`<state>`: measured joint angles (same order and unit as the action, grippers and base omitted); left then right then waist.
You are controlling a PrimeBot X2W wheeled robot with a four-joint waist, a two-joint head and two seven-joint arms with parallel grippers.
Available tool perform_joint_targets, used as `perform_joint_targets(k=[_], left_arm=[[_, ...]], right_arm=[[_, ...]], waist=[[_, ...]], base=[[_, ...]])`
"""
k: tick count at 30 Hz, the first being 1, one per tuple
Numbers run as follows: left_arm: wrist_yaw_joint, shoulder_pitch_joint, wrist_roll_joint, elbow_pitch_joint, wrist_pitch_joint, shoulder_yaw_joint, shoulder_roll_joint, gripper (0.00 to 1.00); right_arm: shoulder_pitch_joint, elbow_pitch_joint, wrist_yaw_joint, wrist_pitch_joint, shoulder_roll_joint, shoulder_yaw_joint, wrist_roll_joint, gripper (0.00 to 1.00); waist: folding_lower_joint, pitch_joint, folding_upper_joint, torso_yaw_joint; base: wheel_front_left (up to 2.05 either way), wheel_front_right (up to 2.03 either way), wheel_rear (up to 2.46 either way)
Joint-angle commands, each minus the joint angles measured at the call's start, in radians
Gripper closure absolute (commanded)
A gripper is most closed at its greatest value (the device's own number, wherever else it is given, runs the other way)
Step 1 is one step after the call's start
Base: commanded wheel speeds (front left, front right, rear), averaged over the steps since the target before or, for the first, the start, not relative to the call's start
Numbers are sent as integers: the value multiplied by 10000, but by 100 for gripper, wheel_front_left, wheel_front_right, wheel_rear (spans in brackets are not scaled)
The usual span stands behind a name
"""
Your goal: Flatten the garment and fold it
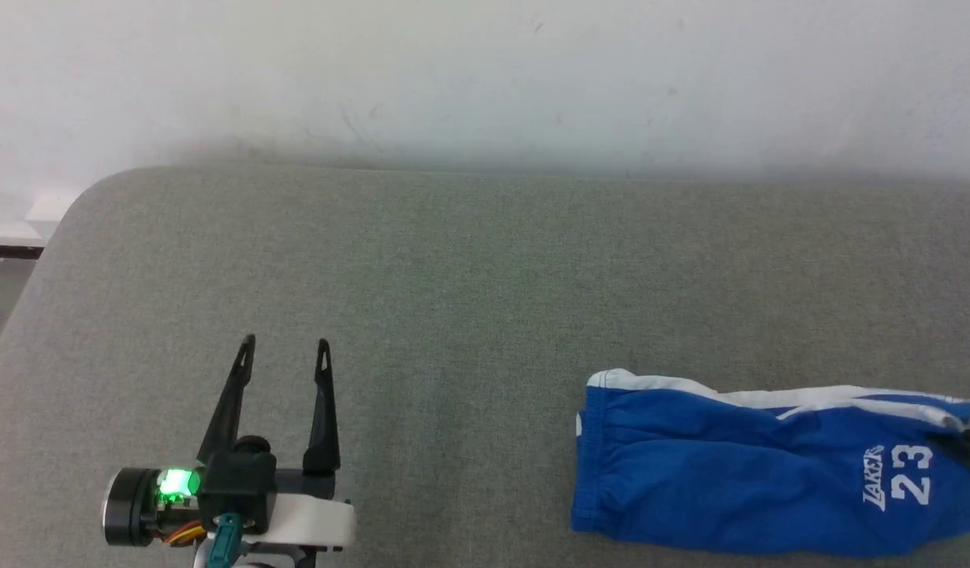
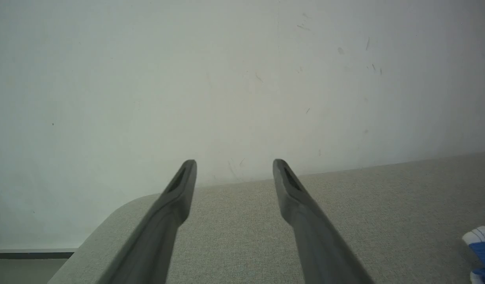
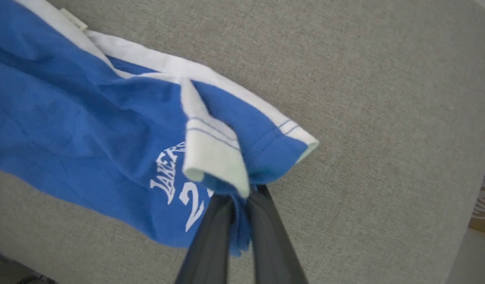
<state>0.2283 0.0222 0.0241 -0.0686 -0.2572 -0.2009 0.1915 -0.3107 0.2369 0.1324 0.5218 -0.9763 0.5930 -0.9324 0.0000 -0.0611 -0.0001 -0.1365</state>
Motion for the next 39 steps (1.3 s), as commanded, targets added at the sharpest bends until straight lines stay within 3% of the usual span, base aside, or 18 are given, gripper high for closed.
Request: perform_joint_targets(k=[1,7,14,18,25,32,34,35,39], left_arm=[[-61,168,-123,47,-45,-19,-40,0],[-99,112,-161,103,-45,-37,-72,0],[-53,-180,-199,264,-45,-171,-234,0],[-39,-394,-184,299,-45,-251,-363,0],[-15,-733,-154,419,-45,-377,-620,0],[123,-696,-52,955,-45,-208,-736,0],[124,-628,-50,1040,-45,-123,-690,0],[102,-591,-51,1059,-45,-93,-654,0],[25,-384,-21,1070,-45,45,-534,0]], right_arm=[[138,-283,-17,71,-56,60,-10,100],[-97,-2758,-17,501,-118,351,-234,100],[-1227,-4267,-17,1177,969,1282,222,100],[-2141,-3739,-17,1303,1942,2110,581,100],[-3054,-1477,-17,1256,3443,3407,652,100],[-3406,85,-17,633,3779,4824,907,100],[-3594,72,-17,129,3685,4924,914,39],[-3704,-19,-17,-130,3590,4955,932,0],[-4041,-714,-17,-1433,3033,4616,1065,0]], waist=[[0,-8,1,-15],[0,-83,1,-143],[0,-318,1,-501],[0,-582,1,-735],[0,-1030,1,-1138],[0,-967,1,-1112],[0,-783,1,-971],[0,-672,1,-895],[0,-218,1,-531]], base=[[0,0,0],[0,0,0],[0,0,0],[0,0,0],[0,0,0],[0,0,0],[0,0,0],[0,0,0],[0,0,0]])
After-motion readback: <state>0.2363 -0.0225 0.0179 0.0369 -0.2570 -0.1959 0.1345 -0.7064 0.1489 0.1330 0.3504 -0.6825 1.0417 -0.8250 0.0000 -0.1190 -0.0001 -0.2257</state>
